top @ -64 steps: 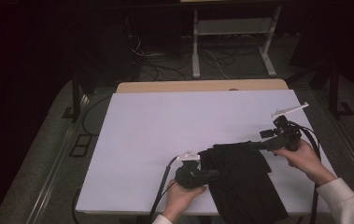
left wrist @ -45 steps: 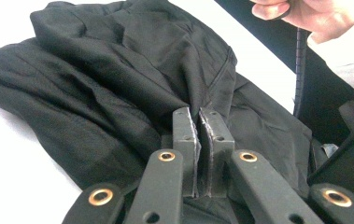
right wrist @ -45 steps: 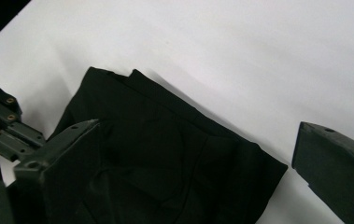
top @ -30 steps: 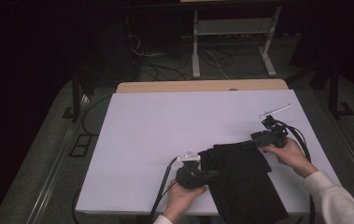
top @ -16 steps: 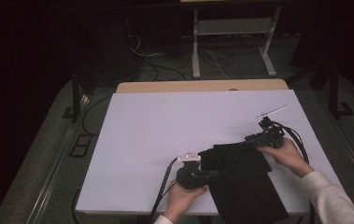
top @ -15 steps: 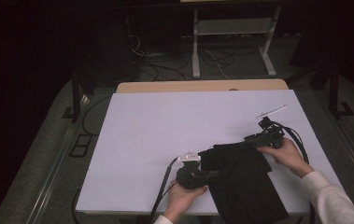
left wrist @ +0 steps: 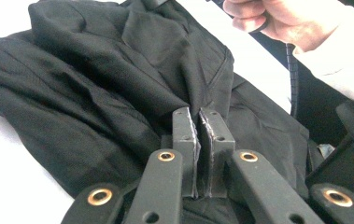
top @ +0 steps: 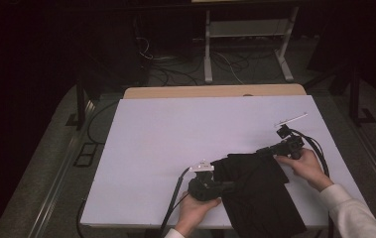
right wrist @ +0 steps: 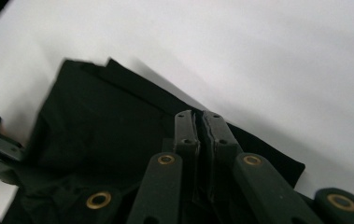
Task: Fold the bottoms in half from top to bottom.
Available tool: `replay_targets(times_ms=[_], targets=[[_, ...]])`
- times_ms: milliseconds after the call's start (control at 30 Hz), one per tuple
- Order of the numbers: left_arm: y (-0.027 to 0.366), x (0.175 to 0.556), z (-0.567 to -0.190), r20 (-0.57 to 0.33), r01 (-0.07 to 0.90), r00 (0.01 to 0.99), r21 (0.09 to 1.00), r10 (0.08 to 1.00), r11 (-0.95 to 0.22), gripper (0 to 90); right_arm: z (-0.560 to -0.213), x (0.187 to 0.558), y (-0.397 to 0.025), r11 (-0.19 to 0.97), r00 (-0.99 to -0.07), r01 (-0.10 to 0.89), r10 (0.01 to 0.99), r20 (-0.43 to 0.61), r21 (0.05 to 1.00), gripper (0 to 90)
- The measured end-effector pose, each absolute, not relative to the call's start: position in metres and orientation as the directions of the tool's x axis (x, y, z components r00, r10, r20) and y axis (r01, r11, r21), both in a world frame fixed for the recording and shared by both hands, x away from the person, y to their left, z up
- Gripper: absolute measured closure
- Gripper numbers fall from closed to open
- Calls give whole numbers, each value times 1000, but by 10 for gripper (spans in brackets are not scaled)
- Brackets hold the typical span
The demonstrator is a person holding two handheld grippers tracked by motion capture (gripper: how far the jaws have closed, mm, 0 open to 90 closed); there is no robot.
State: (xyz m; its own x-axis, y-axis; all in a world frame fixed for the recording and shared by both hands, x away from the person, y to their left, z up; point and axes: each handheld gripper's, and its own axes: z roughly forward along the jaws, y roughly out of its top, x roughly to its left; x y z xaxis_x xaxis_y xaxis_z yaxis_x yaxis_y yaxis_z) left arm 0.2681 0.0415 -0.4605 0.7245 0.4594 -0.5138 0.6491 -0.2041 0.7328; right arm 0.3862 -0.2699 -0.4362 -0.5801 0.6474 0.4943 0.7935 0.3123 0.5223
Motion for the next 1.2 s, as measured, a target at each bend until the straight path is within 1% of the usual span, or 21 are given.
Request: replay_targets(times_ms=[300,467,567,733,833,933,1200], targets=[[40,268,-459,-503,642,732,736,460,-215,829,-419,368,-277,219,-556,802,611,563,555,843],[38,268,-458,-495,633,737,744,460,-212,805,-413,355,-279,178,-533,817,598,599,549,843],[38,268,-458,-489,629,741,745,461,-221,779,-410,347,-279,170,-530,819,588,610,547,843],[41,266,-458,-470,621,742,752,478,-223,689,-406,335,-281,172,-545,812,565,619,558,843],[43,267,-456,-470,620,744,751,475,-227,673,-406,330,-283,173,-549,811,559,622,559,844],[45,268,-453,-474,622,742,752,474,-220,609,-407,326,-286,173,-546,813,561,622,557,843],[46,272,-446,-454,607,750,762,482,-226,534,-408,318,-292,166,-560,800,554,616,577,843]])
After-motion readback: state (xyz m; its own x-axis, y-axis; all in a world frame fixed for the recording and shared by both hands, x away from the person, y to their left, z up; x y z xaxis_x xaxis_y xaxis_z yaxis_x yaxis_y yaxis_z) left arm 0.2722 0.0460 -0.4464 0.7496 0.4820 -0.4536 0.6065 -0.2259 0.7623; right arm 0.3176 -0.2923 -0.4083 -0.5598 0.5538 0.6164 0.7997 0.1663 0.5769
